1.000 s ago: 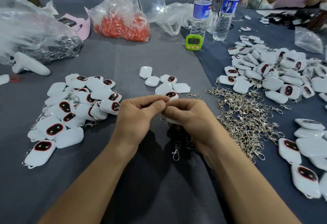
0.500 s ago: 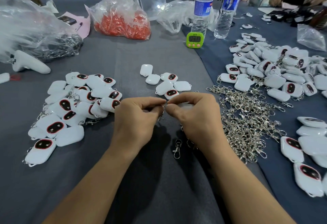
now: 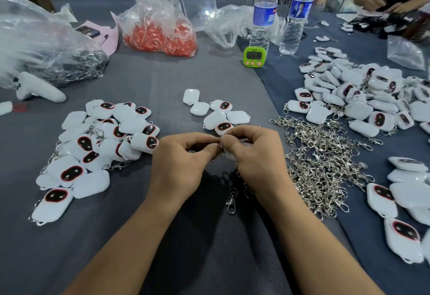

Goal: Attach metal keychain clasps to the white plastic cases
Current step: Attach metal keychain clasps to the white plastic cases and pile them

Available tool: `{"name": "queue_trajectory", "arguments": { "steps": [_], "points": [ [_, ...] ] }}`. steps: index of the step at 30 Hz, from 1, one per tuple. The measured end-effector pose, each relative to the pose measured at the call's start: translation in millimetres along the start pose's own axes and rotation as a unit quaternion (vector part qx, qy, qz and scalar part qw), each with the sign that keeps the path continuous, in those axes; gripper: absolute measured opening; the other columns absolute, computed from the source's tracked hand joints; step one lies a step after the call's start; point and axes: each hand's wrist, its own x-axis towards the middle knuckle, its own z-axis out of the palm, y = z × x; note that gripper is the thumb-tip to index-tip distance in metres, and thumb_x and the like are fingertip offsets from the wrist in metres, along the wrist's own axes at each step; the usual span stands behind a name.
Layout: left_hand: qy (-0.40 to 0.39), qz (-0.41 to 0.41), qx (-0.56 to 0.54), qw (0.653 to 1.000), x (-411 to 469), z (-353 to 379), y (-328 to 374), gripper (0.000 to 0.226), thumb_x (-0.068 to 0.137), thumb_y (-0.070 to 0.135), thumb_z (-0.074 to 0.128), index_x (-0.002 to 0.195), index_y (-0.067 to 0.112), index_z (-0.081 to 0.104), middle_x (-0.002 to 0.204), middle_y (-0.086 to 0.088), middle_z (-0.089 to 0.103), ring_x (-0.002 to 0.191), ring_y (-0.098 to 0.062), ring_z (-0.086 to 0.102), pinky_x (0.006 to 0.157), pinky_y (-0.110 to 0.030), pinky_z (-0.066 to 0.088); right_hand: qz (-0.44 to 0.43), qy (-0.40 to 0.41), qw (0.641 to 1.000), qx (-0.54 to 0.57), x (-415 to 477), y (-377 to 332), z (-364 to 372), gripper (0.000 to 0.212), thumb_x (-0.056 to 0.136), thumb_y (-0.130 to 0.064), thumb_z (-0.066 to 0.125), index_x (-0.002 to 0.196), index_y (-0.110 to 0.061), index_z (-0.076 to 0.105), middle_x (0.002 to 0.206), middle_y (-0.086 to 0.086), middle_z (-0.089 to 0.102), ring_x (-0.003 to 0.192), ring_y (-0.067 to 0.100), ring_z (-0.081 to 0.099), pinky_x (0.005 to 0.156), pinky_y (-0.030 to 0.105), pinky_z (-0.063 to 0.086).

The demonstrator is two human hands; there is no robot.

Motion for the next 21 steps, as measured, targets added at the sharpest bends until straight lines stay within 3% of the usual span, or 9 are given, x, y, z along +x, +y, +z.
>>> {"name": "queue_trajectory", "arguments": {
  "steps": [2,6,10,14,17,21],
  "points": [
    [0.0,-0.025,-0.034,0.999,2,-1,-2,0.021,0.079,0.014,0.082,0.08,0.035,0.081,0.077,0.012,0.077,0.075,-0.007,0.075,0.075,-0.028,0.062,-0.006,-0.006,1.0,0.003,0,0,0,0.01,0.086,-0.012,0.076,0.079,-0.019,0.077,0.067,-0.005,0.073,0.065,0.006,0.067,0.071,0.033,0.058],
    [0.008,-0.02,-0.045,0.999,2,0,-1,0.016,0.073,0.026,0.077,0.082,0.039,0.078,0.076,0.011,0.076,0.074,-0.015,0.074,0.076,-0.039,0.062,-0.04,-0.001,0.998,-0.056,-1,1,1,0.019,0.085,-0.016,0.076,0.07,-0.028,0.072,0.066,-0.016,0.07,0.062,-0.002,0.06,0.063,0.016,0.046],
    [0.002,-0.015,-0.034,0.999,2,0,-1,0.013,0.073,0.029,0.075,0.083,0.037,0.078,0.074,0.01,0.076,0.074,-0.021,0.072,0.074,-0.045,0.061,-0.055,0.009,0.995,-0.08,-5,-1,1,0.025,0.084,-0.013,0.077,0.068,-0.03,0.071,0.068,-0.02,0.07,0.066,-0.004,0.064,0.062,0.009,0.045],
    [-0.01,-0.007,-0.032,0.999,2,-2,-1,0.012,0.076,0.026,0.075,0.083,0.035,0.079,0.073,0.01,0.075,0.071,-0.018,0.072,0.071,-0.04,0.061,-0.058,0.012,0.996,-0.074,-4,-4,-2,0.028,0.08,-0.009,0.079,0.065,-0.031,0.071,0.063,-0.019,0.069,0.06,-0.005,0.062,0.059,0.008,0.043],
    [-0.019,0.003,-0.032,0.999,3,-5,-1,0.014,0.076,0.027,0.074,0.084,0.037,0.079,0.075,0.012,0.076,0.072,-0.01,0.072,0.069,-0.026,0.059,-0.057,0.016,0.995,-0.074,-5,-5,-2,0.031,0.079,-0.008,0.08,0.062,-0.032,0.07,0.057,-0.02,0.066,0.055,-0.005,0.06,0.056,0.007,0.042],
    [-0.029,0.009,-0.034,0.999,6,-13,-2,0.012,0.073,0.033,0.074,0.083,0.037,0.08,0.076,0.011,0.076,0.074,-0.01,0.073,0.07,-0.024,0.059,-0.097,0.032,0.99,-0.096,-7,-6,-3,0.028,0.079,-0.008,0.08,0.067,-0.031,0.072,0.077,-0.018,0.072,0.071,0.003,0.068,0.07,0.021,0.054]
  ]
}}
